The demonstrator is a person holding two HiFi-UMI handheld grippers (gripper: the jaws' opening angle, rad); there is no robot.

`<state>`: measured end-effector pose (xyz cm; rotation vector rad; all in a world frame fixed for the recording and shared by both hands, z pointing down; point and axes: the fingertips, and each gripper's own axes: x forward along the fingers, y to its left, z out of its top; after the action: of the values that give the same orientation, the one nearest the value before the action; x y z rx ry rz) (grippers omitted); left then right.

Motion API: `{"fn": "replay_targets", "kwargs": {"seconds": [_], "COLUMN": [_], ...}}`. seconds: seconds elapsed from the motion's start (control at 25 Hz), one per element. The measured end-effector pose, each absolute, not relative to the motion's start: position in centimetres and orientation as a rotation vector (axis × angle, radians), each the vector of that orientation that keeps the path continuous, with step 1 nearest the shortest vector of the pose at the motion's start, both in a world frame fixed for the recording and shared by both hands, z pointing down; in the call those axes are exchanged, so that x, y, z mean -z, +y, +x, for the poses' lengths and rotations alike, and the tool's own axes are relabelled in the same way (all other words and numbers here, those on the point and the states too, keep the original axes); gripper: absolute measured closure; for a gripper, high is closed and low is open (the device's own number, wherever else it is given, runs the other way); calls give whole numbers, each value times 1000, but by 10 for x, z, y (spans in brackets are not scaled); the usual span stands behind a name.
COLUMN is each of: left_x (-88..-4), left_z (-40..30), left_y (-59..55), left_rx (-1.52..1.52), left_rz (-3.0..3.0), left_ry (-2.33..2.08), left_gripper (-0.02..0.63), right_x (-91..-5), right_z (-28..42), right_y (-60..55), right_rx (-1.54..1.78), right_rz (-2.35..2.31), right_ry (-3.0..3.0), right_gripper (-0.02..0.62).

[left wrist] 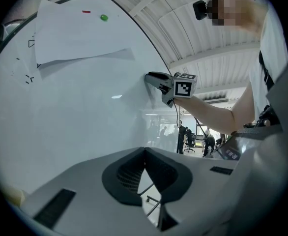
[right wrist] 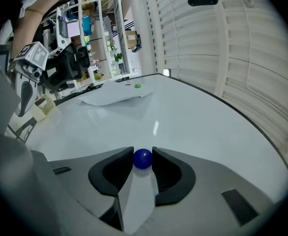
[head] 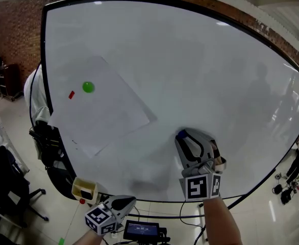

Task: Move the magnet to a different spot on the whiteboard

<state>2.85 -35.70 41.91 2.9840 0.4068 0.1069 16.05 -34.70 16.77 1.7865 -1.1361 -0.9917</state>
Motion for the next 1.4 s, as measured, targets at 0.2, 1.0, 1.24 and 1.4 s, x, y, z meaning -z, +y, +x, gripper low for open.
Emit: {"fn": "replay_targets", "kwargs": {"seconds": [0.2, 1.0, 1.24, 1.4], "left_x": [-421, -433, -443, -452], "left_z": [19, -3, -11, -14], "left_y": [-363, -353, -347, -337], "left_rx": [-118, -166, -187, -222], "left_rz": [2988, 2940, 2920, 2900], "left_ry": [391, 382, 402, 437], "left_gripper": [574, 574, 574, 574], "right_x": [-173, -170, -179, -205], "right_z": [162, 170, 167, 166], "right_y": [-353, -339, -320, -303], "right_rx": [945, 886, 837, 764], "right_rz": [1790, 1889, 1971, 1971], "right_ry": [-1105, -1145, -1182, -1170], "right_gripper": [442, 436, 440, 445]}}
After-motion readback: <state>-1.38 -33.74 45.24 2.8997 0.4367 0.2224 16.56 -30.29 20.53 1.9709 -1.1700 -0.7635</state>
